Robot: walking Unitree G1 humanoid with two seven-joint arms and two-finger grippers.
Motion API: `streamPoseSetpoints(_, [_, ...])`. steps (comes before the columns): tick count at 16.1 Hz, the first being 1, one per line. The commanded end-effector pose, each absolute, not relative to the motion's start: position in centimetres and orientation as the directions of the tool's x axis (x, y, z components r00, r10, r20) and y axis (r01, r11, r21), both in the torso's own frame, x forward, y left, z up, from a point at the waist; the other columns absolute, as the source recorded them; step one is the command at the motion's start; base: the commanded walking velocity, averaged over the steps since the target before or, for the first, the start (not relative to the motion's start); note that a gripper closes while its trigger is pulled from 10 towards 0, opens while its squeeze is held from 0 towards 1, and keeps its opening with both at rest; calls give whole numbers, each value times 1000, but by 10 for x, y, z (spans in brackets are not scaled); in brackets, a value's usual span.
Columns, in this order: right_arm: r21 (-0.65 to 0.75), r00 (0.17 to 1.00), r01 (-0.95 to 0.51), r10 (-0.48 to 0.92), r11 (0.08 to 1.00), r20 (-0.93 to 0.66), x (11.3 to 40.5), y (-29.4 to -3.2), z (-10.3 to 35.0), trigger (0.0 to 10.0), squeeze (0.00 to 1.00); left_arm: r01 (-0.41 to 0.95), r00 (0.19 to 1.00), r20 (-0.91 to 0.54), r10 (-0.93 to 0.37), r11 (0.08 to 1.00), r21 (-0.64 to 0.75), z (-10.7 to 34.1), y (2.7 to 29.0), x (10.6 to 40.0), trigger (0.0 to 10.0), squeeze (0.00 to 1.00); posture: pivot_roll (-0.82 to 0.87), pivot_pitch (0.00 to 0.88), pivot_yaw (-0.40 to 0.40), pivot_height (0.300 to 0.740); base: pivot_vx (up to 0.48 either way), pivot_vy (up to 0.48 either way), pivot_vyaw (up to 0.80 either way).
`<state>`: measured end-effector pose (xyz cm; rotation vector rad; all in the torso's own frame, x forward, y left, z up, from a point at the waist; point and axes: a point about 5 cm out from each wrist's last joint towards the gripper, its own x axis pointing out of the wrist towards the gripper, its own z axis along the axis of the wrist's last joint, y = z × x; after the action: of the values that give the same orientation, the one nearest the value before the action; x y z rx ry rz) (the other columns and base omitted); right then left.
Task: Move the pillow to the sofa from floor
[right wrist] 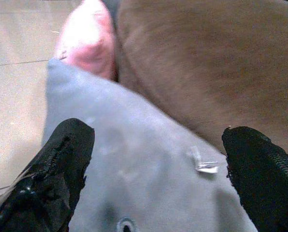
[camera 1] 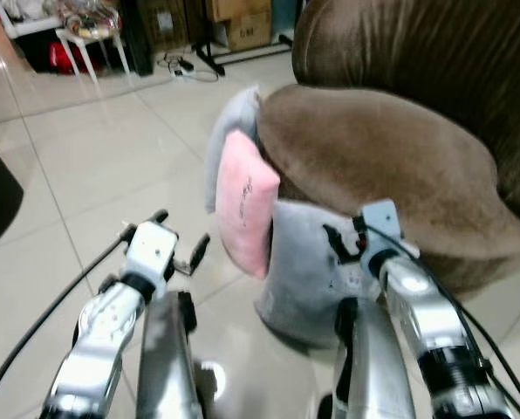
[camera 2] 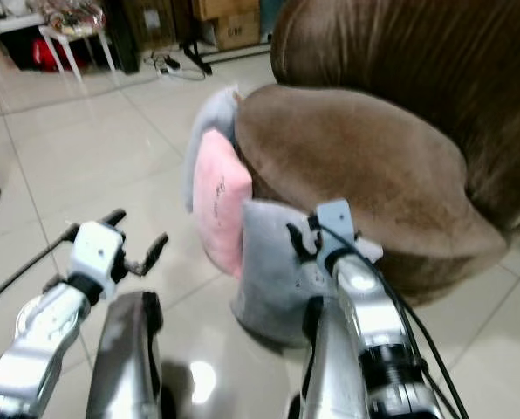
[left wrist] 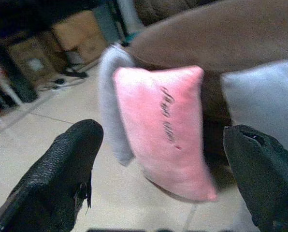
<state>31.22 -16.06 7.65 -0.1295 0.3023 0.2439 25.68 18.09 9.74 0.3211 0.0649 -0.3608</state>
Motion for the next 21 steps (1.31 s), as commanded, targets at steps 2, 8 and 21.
streamPoseSetpoints(2, [-141,909,-321,263,937,-323,323,-158,80,10000,1000,419,908,-125,-400,858,297,102,174,255,10000,0,-50,0,12,385,0,0,0])
streamPoseSetpoints(8, [-512,875,-339,63,789,-481,352,-179,72,10000,0,562,826,-173,-536,772,297,107,166,252,10000,0,-35,0,11,385,0,0,0])
streamPoseSetpoints(21, [-407,653,-603,131,686,-746,338,-195,47,0,0,738,673,-298,-677,643,205,108,173,237,10000,0,-23,0,-3,385,0,0,0])
